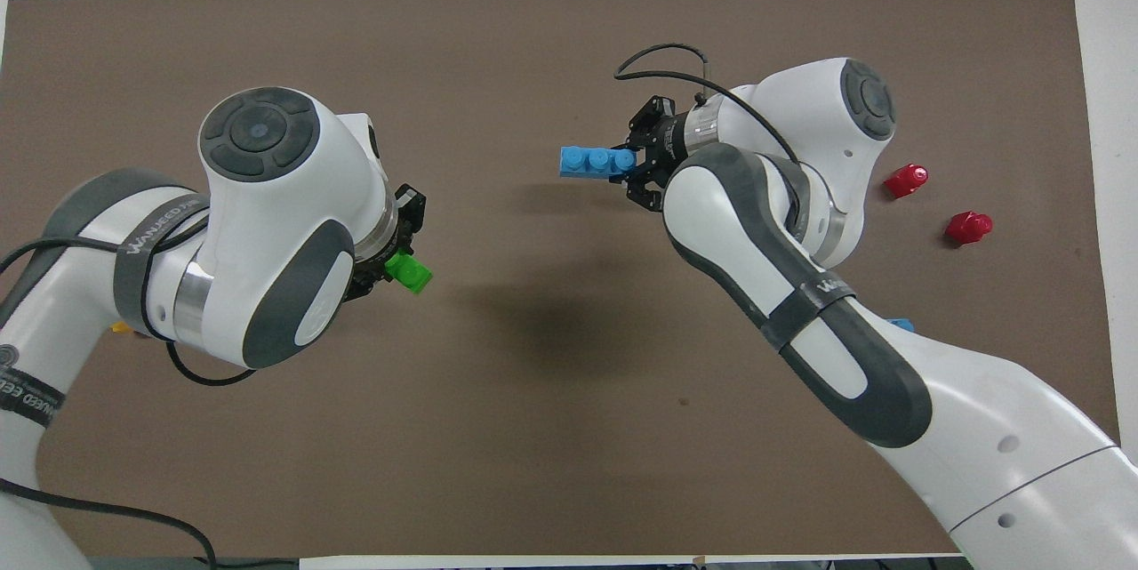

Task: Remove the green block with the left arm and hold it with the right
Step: 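Pull the green brick away with the left gripper while the right gripper holds blue, then carry the green brick toward the yellow bricks while the right gripper carries blue away, then set down the green brick with the left gripper while the right gripper lowers blue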

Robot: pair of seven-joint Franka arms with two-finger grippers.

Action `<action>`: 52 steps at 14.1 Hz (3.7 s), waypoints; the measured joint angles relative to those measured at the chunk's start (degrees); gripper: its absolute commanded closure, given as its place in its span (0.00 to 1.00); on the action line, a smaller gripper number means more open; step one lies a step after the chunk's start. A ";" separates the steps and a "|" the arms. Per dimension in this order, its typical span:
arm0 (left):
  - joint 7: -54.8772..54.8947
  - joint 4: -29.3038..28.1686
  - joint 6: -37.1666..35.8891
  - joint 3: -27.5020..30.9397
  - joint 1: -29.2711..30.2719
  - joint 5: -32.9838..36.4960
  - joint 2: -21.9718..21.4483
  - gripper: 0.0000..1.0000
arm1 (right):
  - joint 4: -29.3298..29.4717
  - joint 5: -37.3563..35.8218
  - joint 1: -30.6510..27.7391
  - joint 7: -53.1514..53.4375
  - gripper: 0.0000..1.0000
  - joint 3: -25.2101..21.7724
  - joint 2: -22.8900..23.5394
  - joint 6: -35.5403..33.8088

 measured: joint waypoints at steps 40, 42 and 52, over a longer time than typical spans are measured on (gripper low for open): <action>67.95 -28.59 24.41 -0.18 27.37 -2.02 -5.62 0.00 | -23.77 -4.04 -26.30 -27.13 1.00 -0.35 -10.37 -4.86; 67.95 -28.50 24.45 -0.23 27.34 -2.01 -5.63 0.00 | -23.82 -4.04 -26.30 -27.13 0.71 -0.34 -10.37 -4.61; 67.95 -10.77 8.56 -0.69 27.25 -2.01 -8.40 0.00 | -23.92 -3.92 -26.21 -27.03 0.00 0.46 -10.56 -2.40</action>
